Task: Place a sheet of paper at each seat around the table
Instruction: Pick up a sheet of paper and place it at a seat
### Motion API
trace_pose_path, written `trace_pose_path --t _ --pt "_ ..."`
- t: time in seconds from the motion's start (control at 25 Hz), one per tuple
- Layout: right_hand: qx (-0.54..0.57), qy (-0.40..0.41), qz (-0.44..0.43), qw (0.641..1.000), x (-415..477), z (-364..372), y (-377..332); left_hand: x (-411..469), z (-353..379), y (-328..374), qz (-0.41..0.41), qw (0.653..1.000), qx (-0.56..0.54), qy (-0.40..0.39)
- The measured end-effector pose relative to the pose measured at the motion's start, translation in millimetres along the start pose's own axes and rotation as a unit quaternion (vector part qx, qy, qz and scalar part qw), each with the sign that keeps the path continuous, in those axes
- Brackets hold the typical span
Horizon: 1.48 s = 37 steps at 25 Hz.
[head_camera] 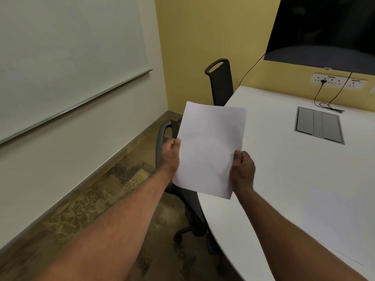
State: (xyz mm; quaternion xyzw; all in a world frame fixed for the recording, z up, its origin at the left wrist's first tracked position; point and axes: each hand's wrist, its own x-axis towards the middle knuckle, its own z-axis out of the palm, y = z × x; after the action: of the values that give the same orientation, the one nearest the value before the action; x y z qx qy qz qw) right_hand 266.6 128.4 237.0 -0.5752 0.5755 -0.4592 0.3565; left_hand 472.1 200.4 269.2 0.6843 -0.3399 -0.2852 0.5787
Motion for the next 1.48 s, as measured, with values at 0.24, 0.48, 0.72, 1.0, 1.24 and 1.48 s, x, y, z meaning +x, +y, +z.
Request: trace_pose_path --t 0.24,0.48,0.72,1.0,1.24,1.48 --pt "-0.003 0.006 0.013 1.000 20.4 56.0 -15.3 63.8 -29.6 -9.2 0.016 0.999 0.039 -0.018" --pt "-0.012 0.047 0.027 0.998 66.8 113.6 -28.3 149.4 -39.6 -10.5 0.034 0.996 0.068 -0.055" --pt "-0.011 0.080 0.042 0.996 119.8 178.2 -52.0 257.1 -53.9 -6.8 0.073 0.988 0.102 -0.090" --pt "-0.025 0.132 0.061 0.989 172.6 245.3 -72.6 371.8 -55.1 -10.3 0.091 0.981 0.112 -0.128" --pt "-0.042 0.227 0.078 0.970 222.3 303.5 -82.2 476.0 -38.0 -8.5 0.133 0.963 0.121 -0.201" --pt "-0.054 0.281 0.102 0.953 262.4 357.0 -96.7 562.4 -32.1 -1.7 0.146 0.946 0.109 -0.267"
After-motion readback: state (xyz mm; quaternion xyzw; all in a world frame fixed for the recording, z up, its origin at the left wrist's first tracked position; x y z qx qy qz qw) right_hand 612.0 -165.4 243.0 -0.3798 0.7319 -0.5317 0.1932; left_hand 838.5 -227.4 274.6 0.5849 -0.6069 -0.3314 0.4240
